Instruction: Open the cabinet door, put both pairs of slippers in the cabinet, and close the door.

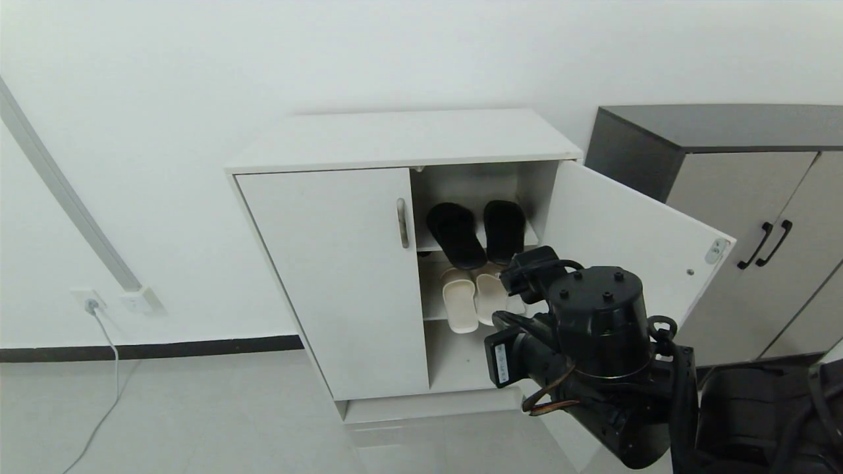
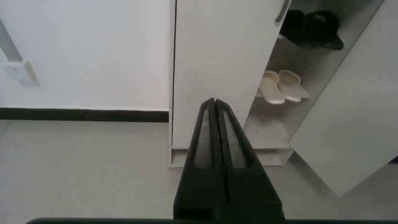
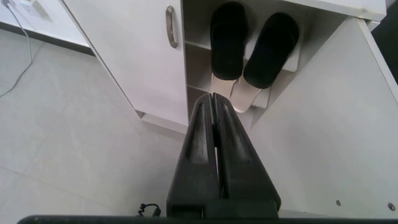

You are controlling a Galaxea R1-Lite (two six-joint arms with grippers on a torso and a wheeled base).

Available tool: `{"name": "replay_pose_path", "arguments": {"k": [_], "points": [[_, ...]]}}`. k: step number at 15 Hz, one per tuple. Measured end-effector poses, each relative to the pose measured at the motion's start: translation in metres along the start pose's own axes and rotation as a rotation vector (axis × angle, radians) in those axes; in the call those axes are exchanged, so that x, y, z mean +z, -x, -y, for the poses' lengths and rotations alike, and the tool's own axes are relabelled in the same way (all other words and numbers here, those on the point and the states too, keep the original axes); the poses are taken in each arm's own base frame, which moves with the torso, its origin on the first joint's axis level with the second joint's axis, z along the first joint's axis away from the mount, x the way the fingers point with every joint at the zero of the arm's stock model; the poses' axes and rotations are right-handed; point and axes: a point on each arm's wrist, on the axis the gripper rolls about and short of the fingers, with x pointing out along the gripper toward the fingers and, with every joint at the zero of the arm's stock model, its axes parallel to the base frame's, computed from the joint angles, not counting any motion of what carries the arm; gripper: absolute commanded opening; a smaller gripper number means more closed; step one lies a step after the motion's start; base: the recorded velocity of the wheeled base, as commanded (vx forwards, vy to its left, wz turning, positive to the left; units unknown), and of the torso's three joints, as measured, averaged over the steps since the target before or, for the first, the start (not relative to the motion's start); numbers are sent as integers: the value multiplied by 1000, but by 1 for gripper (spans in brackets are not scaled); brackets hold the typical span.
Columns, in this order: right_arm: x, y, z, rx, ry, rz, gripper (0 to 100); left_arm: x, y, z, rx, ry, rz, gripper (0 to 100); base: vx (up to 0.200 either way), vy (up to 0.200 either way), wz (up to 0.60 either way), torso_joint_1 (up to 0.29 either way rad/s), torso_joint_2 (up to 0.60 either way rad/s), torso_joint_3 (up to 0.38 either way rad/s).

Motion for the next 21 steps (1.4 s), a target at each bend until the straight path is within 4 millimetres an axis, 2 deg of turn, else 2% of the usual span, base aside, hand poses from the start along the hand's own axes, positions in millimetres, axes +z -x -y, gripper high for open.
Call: {"name": "replay_pose_path", "arguments": {"k": [7, 17, 21], "points": [[-1, 0, -1, 2, 1, -2, 0, 0, 0, 0, 0, 0, 0, 0, 0, 0, 0, 189, -505, -312], [-3, -1, 1, -1, 4, -9, 0, 0, 0, 0, 1, 0, -1, 0, 0, 0, 0, 250, -570, -328], [-2, -2, 3, -6, -3, -4, 0, 0, 0, 0, 0, 0, 1, 0, 0, 0, 0, 171, -381, -210]]}}
